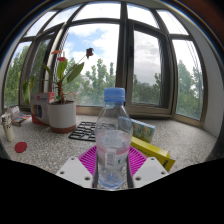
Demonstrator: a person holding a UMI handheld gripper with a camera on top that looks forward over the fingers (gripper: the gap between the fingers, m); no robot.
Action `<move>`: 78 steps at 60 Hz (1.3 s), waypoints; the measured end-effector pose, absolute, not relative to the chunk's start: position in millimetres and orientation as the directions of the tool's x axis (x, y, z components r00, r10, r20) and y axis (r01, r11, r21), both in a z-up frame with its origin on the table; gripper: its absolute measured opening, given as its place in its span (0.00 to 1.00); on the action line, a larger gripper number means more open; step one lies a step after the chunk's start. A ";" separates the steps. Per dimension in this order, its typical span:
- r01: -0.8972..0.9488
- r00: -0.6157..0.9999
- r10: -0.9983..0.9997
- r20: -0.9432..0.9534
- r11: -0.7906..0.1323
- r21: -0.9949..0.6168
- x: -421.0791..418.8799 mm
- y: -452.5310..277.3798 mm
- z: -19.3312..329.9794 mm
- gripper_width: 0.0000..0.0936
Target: Pour water
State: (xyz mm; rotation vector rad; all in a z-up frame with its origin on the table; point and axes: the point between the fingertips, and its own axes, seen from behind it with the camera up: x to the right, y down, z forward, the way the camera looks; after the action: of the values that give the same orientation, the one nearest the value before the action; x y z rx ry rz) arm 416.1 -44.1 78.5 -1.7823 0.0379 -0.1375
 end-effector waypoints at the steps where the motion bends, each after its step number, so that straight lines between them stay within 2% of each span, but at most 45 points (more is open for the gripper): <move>1: 0.047 0.992 -0.106 0.071 -0.214 -0.976 417.0 -44.4 78.5 0.41; 6: 0.050 0.989 -0.125 0.079 -0.215 -0.975 419.7 -46.5 79.1 0.34; 15: 0.059 0.974 -0.197 0.109 -0.244 -0.968 423.7 -52.6 81.5 0.34; 22: 0.095 0.949 -0.274 0.156 -0.223 -0.970 422.9 -61.3 111.8 0.34; 31: 0.251 0.850 -0.423 0.314 -0.198 -0.947 409.7 -83.5 196.4 0.34; 39: 0.521 0.651 -0.546 0.527 -0.184 -0.834 363.5 -100.4 306.2 0.34; 46: 0.746 0.424 -0.588 0.689 -0.205 -0.634 287.0 -105.1 388.9 0.34; 50: 0.853 0.302 -0.573 0.762 -0.194 -0.484 225.7 -94.0 417.3 0.34; 54: 0.940 0.121 -0.525 0.843 -0.213 -0.268 167.8 -80.8 431.6 0.34; 59: 0.980 -0.102 -0.443 0.891 -0.197 0.014 98.2 -53.6 424.7 0.34; 61: 0.979 -0.172 -0.409 0.896 -0.175 0.108 77.9 -33.9 401.8 0.34; 62: 0.970 -0.222 -0.381 0.897 -0.181 0.163 62.5 -37.0 407.1 0.34; 67: 0.915 -0.402 -0.281 0.871 -0.140 0.377 18.7 -17.2 374.0 0.34; 69: 0.887 -0.462 -0.256 0.849 -0.111 0.449 9.3 -3.2 349.2 0.34; 78: 0.730 -0.676 -0.151 0.721 -0.007 0.683 -38.7 12.8 287.2 0.34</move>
State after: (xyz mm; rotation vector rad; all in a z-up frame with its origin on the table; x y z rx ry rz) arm -38.7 12.8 287.2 -0.6080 -1.6309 -1.7552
